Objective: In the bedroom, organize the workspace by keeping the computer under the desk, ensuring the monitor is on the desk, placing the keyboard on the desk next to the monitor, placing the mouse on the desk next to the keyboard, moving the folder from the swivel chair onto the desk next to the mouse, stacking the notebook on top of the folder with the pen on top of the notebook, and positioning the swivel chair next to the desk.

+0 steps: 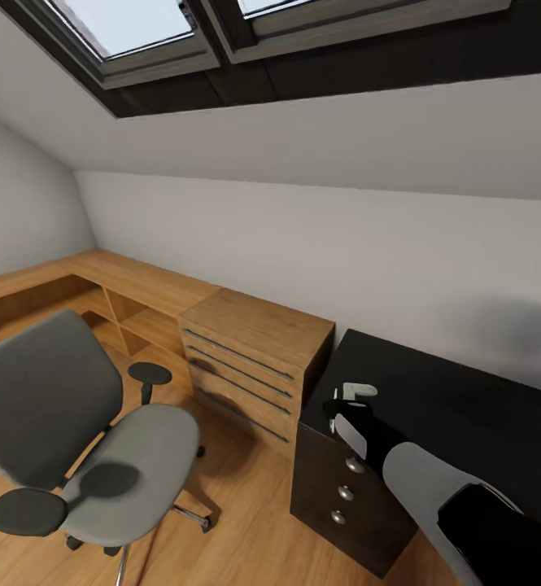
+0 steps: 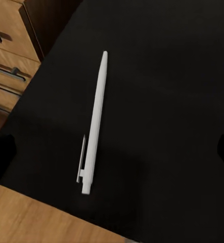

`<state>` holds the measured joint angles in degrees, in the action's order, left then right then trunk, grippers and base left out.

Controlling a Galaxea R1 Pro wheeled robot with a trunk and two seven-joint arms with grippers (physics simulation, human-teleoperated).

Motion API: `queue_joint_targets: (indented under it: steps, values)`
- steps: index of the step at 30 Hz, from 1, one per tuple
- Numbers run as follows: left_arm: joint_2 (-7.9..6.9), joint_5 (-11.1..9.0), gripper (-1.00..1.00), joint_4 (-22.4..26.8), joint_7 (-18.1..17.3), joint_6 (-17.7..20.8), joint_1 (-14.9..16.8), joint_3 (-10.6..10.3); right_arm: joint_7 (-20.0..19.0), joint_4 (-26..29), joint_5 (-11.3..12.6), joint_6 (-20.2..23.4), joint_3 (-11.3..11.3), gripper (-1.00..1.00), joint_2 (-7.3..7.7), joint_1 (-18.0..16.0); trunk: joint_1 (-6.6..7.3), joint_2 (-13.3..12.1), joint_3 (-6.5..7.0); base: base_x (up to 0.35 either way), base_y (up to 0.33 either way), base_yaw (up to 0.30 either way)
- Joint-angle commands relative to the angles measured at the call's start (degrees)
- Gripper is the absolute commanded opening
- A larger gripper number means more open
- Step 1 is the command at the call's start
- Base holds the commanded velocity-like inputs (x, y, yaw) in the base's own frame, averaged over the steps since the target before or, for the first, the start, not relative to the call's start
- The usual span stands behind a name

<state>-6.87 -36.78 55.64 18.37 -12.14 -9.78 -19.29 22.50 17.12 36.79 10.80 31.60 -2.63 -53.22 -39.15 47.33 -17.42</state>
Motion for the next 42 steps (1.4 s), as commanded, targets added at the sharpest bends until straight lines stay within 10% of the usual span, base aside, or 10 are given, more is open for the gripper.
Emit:
queue_joint_targets:
  steps: [1, 32, 42]
  values:
    - [-0.08, -0.58, 1.00, 0.08, 0.35, -0.34, 0.02, -0.30, 0.43, 0.10, 0.30, 0.35, 0.51, 1.00, 0.02, -0.04, -0.03, 0.05, -0.06, 0.088, 0.000, 0.000]
    - [-0.20, 0.53, 1.00, 4.34, 0.42, -0.35, 0.02, -0.03, 0.59, 0.02, 0.72, 6.84, 0.07, 1.00, 0.06, -0.06, -0.03, 0.05, -0.06, 0.076, 0.000, 0.000]
    - [-0.03, 0.59, 1.00, 4.98, 0.68, -0.34, 0.02, 0.26, 0.70, 0.02, 0.88, 9.43, -0.04, 1.00, 0.00, -0.07, -2.22, 4.07, -1.86, 0.000, 0.000, 0.000]
